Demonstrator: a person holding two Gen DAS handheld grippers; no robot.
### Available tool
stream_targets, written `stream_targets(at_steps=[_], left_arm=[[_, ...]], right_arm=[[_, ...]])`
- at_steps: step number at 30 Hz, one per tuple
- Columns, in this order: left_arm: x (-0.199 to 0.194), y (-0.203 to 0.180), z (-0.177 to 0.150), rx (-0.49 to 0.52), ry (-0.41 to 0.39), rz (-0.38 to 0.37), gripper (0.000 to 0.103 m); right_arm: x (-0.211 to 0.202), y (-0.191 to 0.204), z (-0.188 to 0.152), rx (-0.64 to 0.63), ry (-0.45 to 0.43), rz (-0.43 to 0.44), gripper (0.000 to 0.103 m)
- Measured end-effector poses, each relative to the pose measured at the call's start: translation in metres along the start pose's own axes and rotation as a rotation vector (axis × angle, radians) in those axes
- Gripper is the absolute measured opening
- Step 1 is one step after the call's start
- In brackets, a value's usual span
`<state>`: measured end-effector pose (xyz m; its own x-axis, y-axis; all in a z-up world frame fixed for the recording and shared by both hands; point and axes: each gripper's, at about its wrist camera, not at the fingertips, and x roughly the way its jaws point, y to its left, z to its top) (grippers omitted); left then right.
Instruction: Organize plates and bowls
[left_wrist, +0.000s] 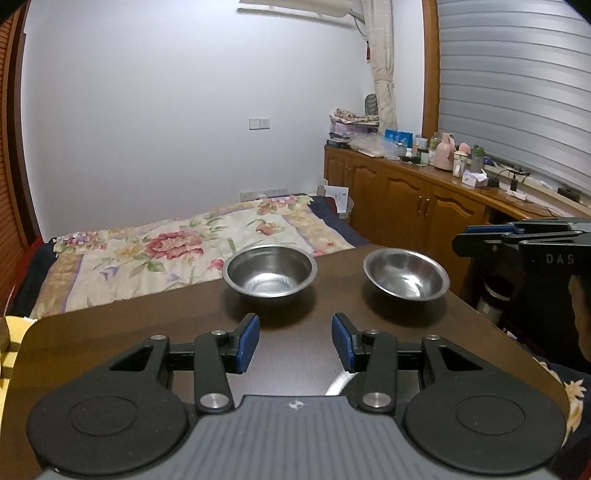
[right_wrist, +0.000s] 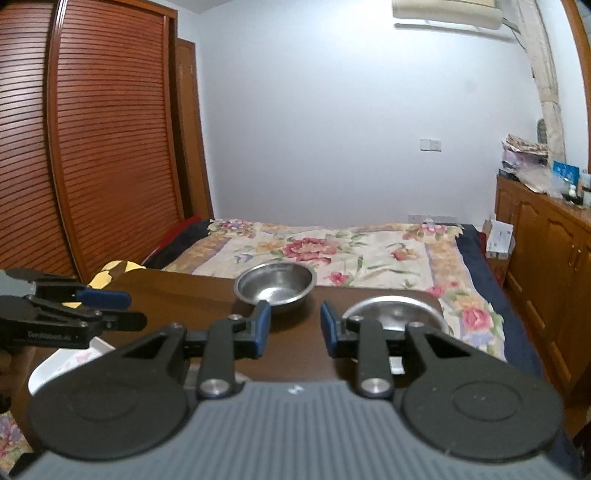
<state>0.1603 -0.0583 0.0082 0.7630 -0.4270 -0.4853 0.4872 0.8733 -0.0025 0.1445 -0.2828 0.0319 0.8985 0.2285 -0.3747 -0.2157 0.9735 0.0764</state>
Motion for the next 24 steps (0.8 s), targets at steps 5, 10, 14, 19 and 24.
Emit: stream_targets(at_steps=[5, 10, 14, 19, 24], left_arm=[[0.023, 0.007, 0.019, 0.001, 0.007, 0.011, 0.046], [0.049, 0.018, 0.032, -0.011, 0.03, 0.017, 0.046], [0.072, 0.026, 0.037, -0.012, 0.06, 0.025, 0.046], [0.101, 0.039, 0.04, -0.029, 0.097, 0.025, 0.046], [0.127, 0.049, 0.037, -0.046, 0.13, 0.02, 0.046]], right_arm=[[0.024, -0.007, 0.015, -0.028, 0.026, 0.018, 0.032], [0.054, -0.011, 0.025, -0.051, 0.065, 0.036, 0.032], [0.078, -0.011, 0.03, -0.058, 0.1, 0.052, 0.034], [0.111, -0.014, 0.03, -0.043, 0.147, 0.078, 0.045], [0.14, -0.012, 0.029, -0.044, 0.198, 0.094, 0.045]])
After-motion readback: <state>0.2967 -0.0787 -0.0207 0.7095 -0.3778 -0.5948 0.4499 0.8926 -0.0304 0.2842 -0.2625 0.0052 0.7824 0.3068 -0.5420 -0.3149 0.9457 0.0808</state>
